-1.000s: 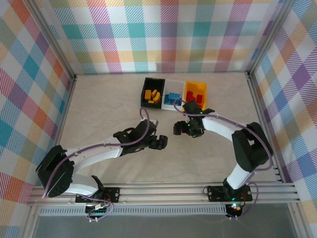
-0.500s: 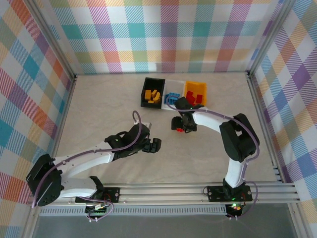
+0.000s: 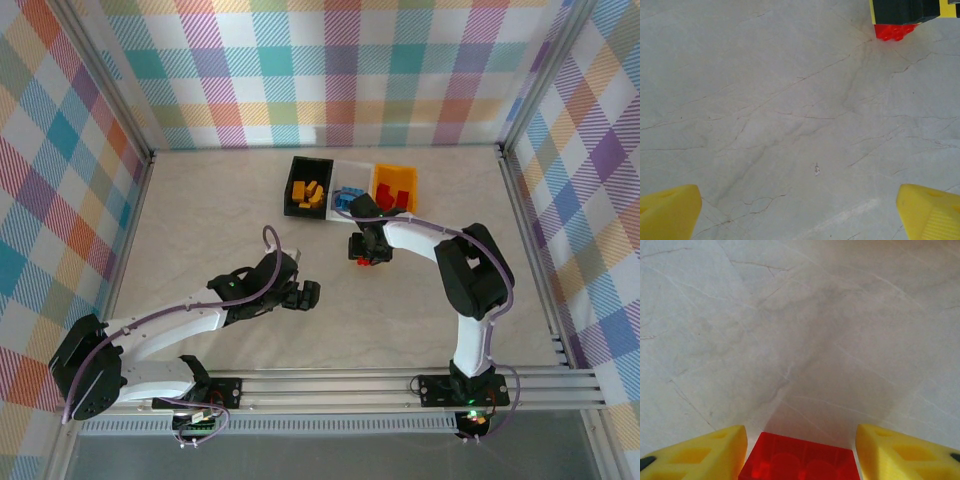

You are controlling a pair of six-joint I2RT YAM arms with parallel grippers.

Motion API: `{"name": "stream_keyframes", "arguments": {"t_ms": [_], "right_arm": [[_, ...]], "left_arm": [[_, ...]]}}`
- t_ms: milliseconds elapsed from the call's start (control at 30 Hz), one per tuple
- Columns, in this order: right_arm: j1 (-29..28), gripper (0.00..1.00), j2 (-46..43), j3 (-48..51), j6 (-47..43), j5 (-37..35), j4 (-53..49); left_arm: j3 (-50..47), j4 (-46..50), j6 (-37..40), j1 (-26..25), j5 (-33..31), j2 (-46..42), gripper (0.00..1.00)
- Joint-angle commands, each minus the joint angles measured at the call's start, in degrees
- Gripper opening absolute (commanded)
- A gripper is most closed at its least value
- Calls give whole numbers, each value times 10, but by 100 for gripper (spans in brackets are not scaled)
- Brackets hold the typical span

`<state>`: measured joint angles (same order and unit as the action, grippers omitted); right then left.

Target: Sort the legos into containers by color

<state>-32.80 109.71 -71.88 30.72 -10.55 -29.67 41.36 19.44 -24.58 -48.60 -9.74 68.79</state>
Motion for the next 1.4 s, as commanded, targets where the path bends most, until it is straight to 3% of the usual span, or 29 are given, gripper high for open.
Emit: {"name": "stream_keyframes", "arguments": {"t_ms": [0, 167, 633, 1033, 1133, 1367], "right_arm": [[-6, 53, 7, -17, 0, -5, -12], [-7, 46, 0, -11, -2, -6, -11], [-5, 45, -138, 34, -18, -13, -30], [42, 47, -231, -105, -97, -54, -85], [47, 48, -234, -131, -128, -70, -58], [57, 49, -220, -100, -206, -106, 115]], "left_arm": [[-12, 3, 9, 8, -2, -9, 100], [-12, 1, 6, 10, 2, -5, 100], [-26, -3, 2, 10, 8, -7, 100], [-42, -10, -3, 11, 14, -22, 100], [-48, -10, -6, 11, 15, -26, 100], [-55, -1, -6, 11, 8, -41, 100]]}}
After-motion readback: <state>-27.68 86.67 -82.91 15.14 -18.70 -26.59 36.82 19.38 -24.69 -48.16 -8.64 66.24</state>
